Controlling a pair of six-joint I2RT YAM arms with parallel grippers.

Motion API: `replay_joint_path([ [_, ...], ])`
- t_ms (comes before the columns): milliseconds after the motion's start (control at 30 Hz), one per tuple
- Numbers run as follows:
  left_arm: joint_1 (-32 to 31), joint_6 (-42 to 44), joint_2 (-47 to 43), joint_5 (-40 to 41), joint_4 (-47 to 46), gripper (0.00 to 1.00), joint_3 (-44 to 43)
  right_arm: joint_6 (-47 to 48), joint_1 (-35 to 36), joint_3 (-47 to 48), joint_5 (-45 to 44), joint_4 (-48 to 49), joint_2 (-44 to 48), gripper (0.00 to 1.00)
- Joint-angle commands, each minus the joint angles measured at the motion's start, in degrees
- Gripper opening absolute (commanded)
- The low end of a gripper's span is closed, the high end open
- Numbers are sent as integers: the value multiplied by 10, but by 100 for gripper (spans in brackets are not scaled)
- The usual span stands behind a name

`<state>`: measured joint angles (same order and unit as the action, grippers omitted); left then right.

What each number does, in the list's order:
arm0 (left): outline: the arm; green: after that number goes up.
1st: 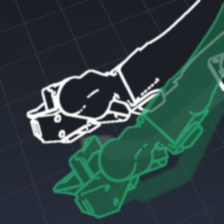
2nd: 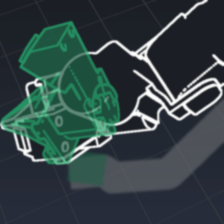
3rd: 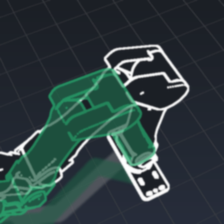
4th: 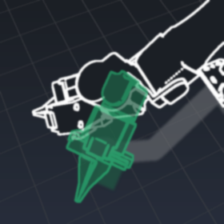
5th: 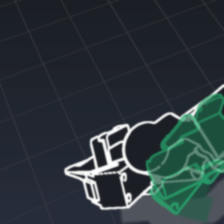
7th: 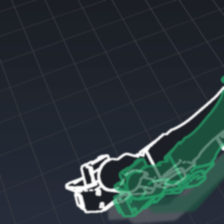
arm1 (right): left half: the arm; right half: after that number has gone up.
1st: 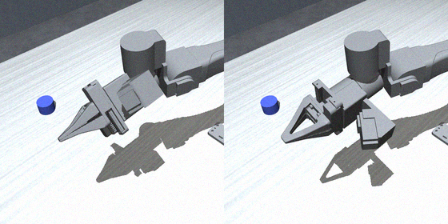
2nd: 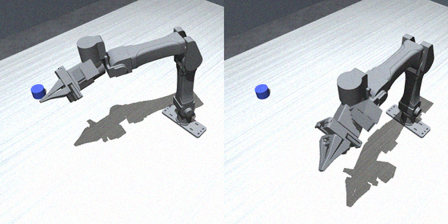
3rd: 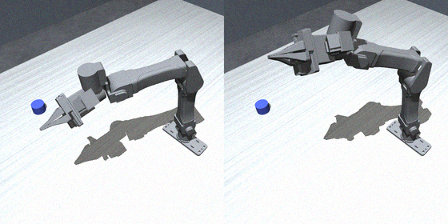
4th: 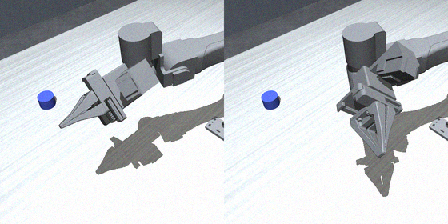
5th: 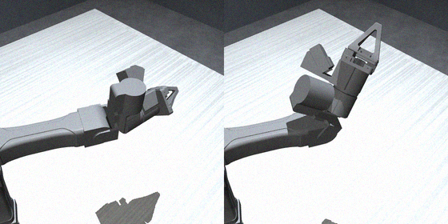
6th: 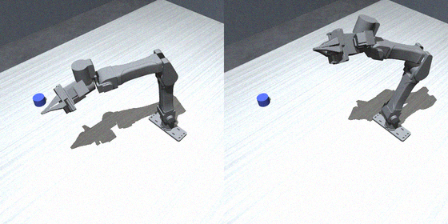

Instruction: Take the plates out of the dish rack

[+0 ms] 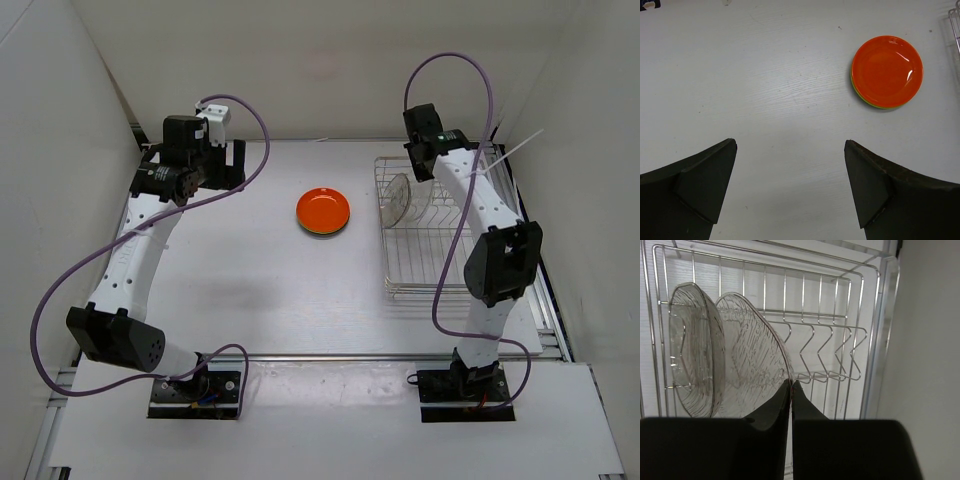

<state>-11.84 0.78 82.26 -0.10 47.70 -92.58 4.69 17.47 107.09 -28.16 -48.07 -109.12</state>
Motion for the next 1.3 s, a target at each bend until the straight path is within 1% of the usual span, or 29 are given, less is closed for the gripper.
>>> replay_joint_path([
  [0,1,-4,-8,-10,0,100,-25,23,19,24,-60,5,39,0],
  [67,1,-4,-8,-16,0,100,-25,32,24,19,-88,11,50,0],
  [167,1,-4,-8,-16,0,100,-25,45,24,13,-97,11,61,0],
  [367,1,-4,-8,-16,0,100,-25,70,29,8,-145,28,87,0],
  [467,1,-4,-8,-22,0,100,-25,76,29,2,-152,28,100,0],
  [700,1,-4,10,-32,0,100,-30,126,29,-28,-206,63,117,0],
  [867,1,6,49,-81,19,100,-97,137,29,-36,-206,75,142,0],
  [900,-8,6,67,-87,27,100,-110,132,29,-29,-206,75,156,0],
  [933,-15,14,67,-87,36,100,-124,125,29,-22,-196,75,156,0],
  [1000,-32,36,95,-94,44,100,-172,104,29,-8,-164,53,171,0],
  [1033,-46,36,105,-94,53,100,-189,94,29,0,-122,28,171,0],
  [1067,-52,44,127,-100,59,100,-225,82,22,8,-88,10,171,0],
  [1133,-73,50,150,-119,65,100,-257,49,12,29,-16,-20,171,0],
  [1167,-80,50,170,-132,71,100,-280,40,3,35,70,-45,165,0],
  [1267,-108,50,189,-159,63,100,-287,35,-13,40,206,-59,182,0],
])
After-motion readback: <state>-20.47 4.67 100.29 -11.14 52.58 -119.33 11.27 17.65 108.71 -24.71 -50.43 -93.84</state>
